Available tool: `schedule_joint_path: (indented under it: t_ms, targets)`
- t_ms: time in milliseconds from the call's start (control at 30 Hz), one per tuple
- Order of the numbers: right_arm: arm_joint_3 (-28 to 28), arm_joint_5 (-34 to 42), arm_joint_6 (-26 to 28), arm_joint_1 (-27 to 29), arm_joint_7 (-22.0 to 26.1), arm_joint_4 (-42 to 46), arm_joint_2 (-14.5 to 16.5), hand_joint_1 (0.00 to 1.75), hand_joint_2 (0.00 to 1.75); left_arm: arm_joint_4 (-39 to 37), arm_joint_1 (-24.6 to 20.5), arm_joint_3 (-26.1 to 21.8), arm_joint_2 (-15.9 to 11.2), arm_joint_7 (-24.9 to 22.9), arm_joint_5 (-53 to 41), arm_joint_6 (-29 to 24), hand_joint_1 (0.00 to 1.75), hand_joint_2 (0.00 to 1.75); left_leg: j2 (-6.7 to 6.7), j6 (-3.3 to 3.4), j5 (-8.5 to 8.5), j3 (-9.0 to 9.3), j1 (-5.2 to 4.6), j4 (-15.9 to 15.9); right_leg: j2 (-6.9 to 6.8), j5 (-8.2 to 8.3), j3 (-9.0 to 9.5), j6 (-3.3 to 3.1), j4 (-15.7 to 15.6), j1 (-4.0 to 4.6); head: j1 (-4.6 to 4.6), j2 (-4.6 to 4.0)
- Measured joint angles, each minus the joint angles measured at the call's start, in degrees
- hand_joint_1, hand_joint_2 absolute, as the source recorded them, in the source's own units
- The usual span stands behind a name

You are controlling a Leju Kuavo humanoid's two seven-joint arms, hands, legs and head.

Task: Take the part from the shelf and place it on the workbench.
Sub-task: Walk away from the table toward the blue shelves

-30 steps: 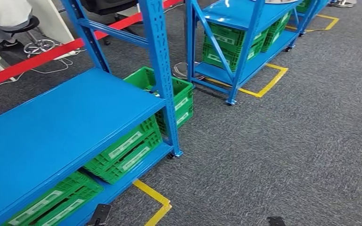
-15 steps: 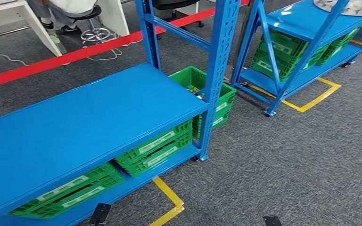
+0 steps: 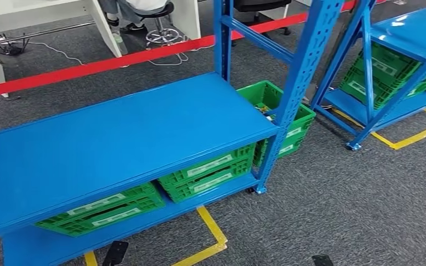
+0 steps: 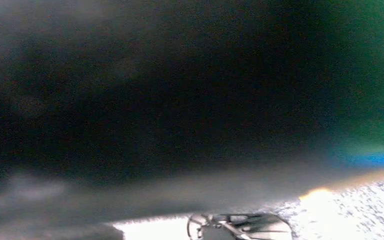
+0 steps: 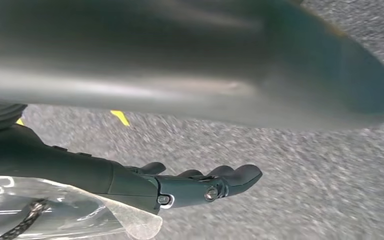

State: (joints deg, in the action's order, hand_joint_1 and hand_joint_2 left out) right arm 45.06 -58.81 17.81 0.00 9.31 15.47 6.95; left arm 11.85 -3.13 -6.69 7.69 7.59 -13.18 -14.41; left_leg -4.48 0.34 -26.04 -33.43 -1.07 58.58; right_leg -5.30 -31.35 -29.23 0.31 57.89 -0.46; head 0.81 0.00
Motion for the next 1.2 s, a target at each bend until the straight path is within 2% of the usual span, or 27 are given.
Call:
schedule_joint_path:
  t_ms: [33,67,100,167,233,267,300,333,367,400,467,500,533,600,667,733,767,800,833,867,900,933,967,1033,1100,1133,1200]
  targets:
    - [-0.06,-0.01,0.07,0.02,0.05,0.0,0.01,0.0,0.0,0.0,0.0,0.0,-0.01,0.12,0.01,0.0,0.0,0.0,-0.25,0.23,-0.33,0.11,-0.24,-0.45,-0.61,-0.13,0.14,0.29,-0.1,0.11,0.02,0.0]
    - [-0.14,-0.03,0.13,-0.01,0.1,0.01,0.01,0.0,0.0,0.0,0.06,0.0,0.02,0.19,0.03,-0.01,0.0,0.0,0.39,0.41,-0.28,0.13,-0.21,-0.74,-1.28,-0.24,0.41,0.6,-0.26,0.18,0.05,0.0]
    - [-0.23,-0.05,0.15,-0.05,0.13,0.02,0.02,0.0,0.0,0.0,0.2,-0.01,0.02,0.18,0.04,-0.01,0.0,0.0,1.04,0.61,-0.13,0.28,-0.08,-1.09,-1.28,-0.5,0.64,0.88,-0.27,0.16,0.0,0.0]
    - [-0.39,-0.1,0.19,-0.12,0.26,0.05,0.02,0.0,0.0,0.0,0.22,-0.02,0.04,0.15,0.06,-0.01,0.0,0.0,2.41,1.15,0.23,0.73,0.38,-1.83,1.1,-2.22,-0.18,1.36,2.0,0.04,-0.29,-0.01]
    - [-0.51,-0.11,0.2,0.08,0.45,0.07,0.02,0.0,0.0,0.0,0.06,-0.02,0.12,0.14,0.06,0.0,0.0,0.0,3.85,1.51,0.37,0.82,0.64,-2.01,4.28,-5.58,-3.73,1.63,8.99,-0.17,-0.67,-0.01]
    - [-0.58,-0.12,0.2,0.24,0.55,0.07,0.02,0.0,0.0,0.0,0.06,-0.02,0.15,0.13,0.07,0.01,0.0,0.0,4.64,1.58,0.36,0.81,0.66,-1.99,4.92,-6.9,-5.88,1.76,12.88,-0.21,-0.74,0.0]
    - [-0.64,-0.13,0.2,0.38,0.66,0.07,0.02,0.0,0.0,0.0,0.14,-0.03,0.17,-0.01,0.07,0.01,0.0,0.0,5.45,1.59,0.33,0.85,0.67,-1.96,5.16,-7.25,-7.54,1.89,15.44,-0.25,-0.76,0.0]
    - [-0.7,-0.14,0.2,0.47,0.77,0.07,0.01,0.0,0.0,0.0,0.22,-0.03,0.18,-0.21,0.08,0.01,0.0,0.0,6.27,1.54,0.28,0.93,0.7,-1.92,5.24,-6.37,-8.27,2.0,15.86,-0.29,-0.75,0.0]
    - [-0.75,-0.15,0.2,0.48,0.87,0.07,-0.02,0.0,0.0,0.0,0.25,-0.04,0.18,-0.46,0.09,0.01,0.0,0.0,7.1,1.43,0.2,1.05,0.76,-1.88,5.34,-4.33,-7.86,2.09,13.89,-0.38,-0.75,0.0]
    - [-0.8,-0.16,0.2,0.46,0.96,0.07,-0.04,0.0,0.0,0.0,0.22,-0.04,0.19,-0.74,0.09,0.01,0.0,0.0,7.91,1.23,0.07,1.2,0.84,-1.79,5.89,-1.62,-6.53,2.2,10.07,-0.57,-0.76,0.0]
    - [-0.94,-0.21,0.22,0.38,1.01,0.05,-0.07,0.0,0.0,0.0,0.05,-0.04,0.18,-0.93,0.16,0.01,0.0,0.0,9.36,0.63,-0.23,1.19,0.87,-1.38,8.28,1.54,-3.52,2.21,3.04,-1.0,-0.82,0.0]
    - [-1.03,-0.25,0.27,0.35,1.0,0.05,-0.07,0.0,0.0,0.0,-0.02,-0.04,0.16,-0.89,0.21,0.0,0.0,0.0,9.96,0.31,-0.3,1.03,0.88,-1.17,9.21,1.96,-2.59,2.06,1.16,-1.12,-0.84,0.0]
    - [-1.1,-0.29,0.34,0.33,0.95,0.04,-0.07,0.0,0.0,0.0,-0.02,-0.05,0.14,-0.79,0.26,-0.02,0.0,0.0,10.52,0.01,-0.26,0.81,0.9,-1.05,9.6,1.66,-2.19,1.77,0.69,-1.1,-0.85,0.0]
    - [-1.18,-0.4,0.56,0.3,0.86,0.04,-0.07,0.0,0.0,0.0,0.18,-0.09,0.08,-0.61,0.34,-0.08,0.0,0.0,11.18,-0.54,-0.24,0.52,1.05,-0.94,8.61,1.7,-1.94,1.03,0.5,-1.04,-0.86,0.0]
    - [-1.2,-0.49,0.73,0.29,0.83,0.09,-0.07,0.0,0.0,0.0,0.29,-0.15,0.05,-0.56,0.48,-0.1,0.0,0.0,8.97,-1.19,-1.65,-0.5,0.96,1.23,7.35,1.67,-1.69,0.24,0.35,-1.1,-0.55,0.0]
    - [-1.21,-0.51,0.78,0.42,0.84,0.15,-0.07,0.0,0.0,0.0,0.03,-0.19,0.07,-0.56,0.61,-0.1,0.0,0.0,5.92,-1.72,-5.07,-3.72,0.94,7.95,5.69,1.46,-1.47,-0.36,0.26,-0.99,-0.19,0.0]
    - [-1.21,-0.52,0.77,0.52,0.83,0.15,-0.07,0.0,0.0,0.0,-0.09,-0.2,0.08,-0.57,0.63,-0.1,0.0,0.0,5.35,-1.88,-6.75,-5.8,1.05,12.1,4.8,1.32,-1.41,-0.52,0.26,-0.9,-0.13,0.0]
    - [-1.22,-0.54,0.77,0.58,0.82,0.15,-0.07,0.0,0.0,0.0,-0.1,-0.21,0.08,-0.6,0.63,-0.1,0.0,0.0,5.14,-1.95,-7.64,-7.38,1.16,15.2,3.95,1.19,-1.31,-0.61,0.26,-0.84,-0.15,0.0]
    - [-1.24,-0.56,0.77,0.59,0.81,0.15,-0.07,0.0,0.0,0.0,-0.04,-0.22,0.09,-0.68,0.63,-0.09,0.0,0.0,5.04,-1.95,-7.39,-7.98,1.23,16.34,3.18,1.05,-1.18,-0.63,0.26,-0.79,-0.14,0.0]
    - [-1.28,-0.58,0.77,0.54,0.8,0.16,-0.07,0.0,0.0,0.0,0.03,-0.22,0.09,-0.76,0.63,-0.07,0.0,0.0,4.88,-1.84,-5.99,-7.38,1.27,15.05,2.47,0.88,-0.95,-0.6,0.26,-0.74,-0.14,0.0]
    - [-1.37,-0.6,0.77,0.48,0.79,0.18,-0.06,0.0,0.0,0.0,0.07,-0.22,0.09,-0.84,0.63,-0.05,0.0,0.0,4.44,-1.6,-3.84,-5.7,1.22,11.7,1.8,0.69,-0.65,-0.54,0.26,-0.69,-0.14,0.0]
    - [-1.49,-0.6,0.77,0.42,0.79,0.22,-0.04,0.0,0.0,0.0,0.03,-0.22,0.09,-0.89,0.63,-0.03,0.0,0.0,3.15,-1.2,-1.79,-3.6,1.0,7.49,1.2,0.46,-0.35,-0.44,0.25,-0.63,-0.14,-0.01]
    - [-1.6,-0.59,0.75,0.38,0.78,0.26,-0.02,0.0,0.0,0.0,-0.11,-0.22,0.07,-0.96,0.63,-0.02,0.0,0.0,1.67,-0.75,-0.51,-1.7,0.62,3.74,0.64,0.2,-0.1,-0.21,0.26,-0.48,-0.13,-0.01]
    - [-1.75,-0.56,0.64,0.38,0.66,0.39,0.04,0.0,0.0,0.0,-0.43,-0.22,0.04,-1.11,0.61,0.0,0.0,0.0,-0.33,-0.03,-0.06,-0.02,-0.06,0.03,-0.6,-0.22,0.22,0.36,0.17,-0.19,-0.14,-0.01]
    - [-1.9,-0.45,0.52,0.35,0.55,0.52,0.07,0.0,0.0,0.0,-0.39,-0.22,0.01,-1.29,0.48,-0.16,0.0,0.0,0.68,0.43,-0.17,0.07,-0.1,-0.64,-1.98,-0.49,0.67,0.95,-0.19,-0.04,-0.14,0.0]
    - [-1.98,-0.3,0.48,0.31,0.58,0.6,0.07,0.0,0.0,0.0,-0.24,-0.22,0.02,-1.36,0.38,-0.36,0.0,0.0,1.34,0.69,-0.02,0.27,0.05,-1.03,-1.73,-0.84,0.8,1.2,-0.11,-0.08,-0.23,0.0]
    - [-2.07,0.45,0.21,0.27,0.69,0.78,0.08,0.0,0.0,0.0,-0.22,-0.23,0.08,-1.46,0.2,-0.89,0.0,0.0,2.46,1.27,0.31,0.75,0.44,-1.76,1.15,-3.02,-0.62,1.58,3.19,-0.21,-0.55,0.0]
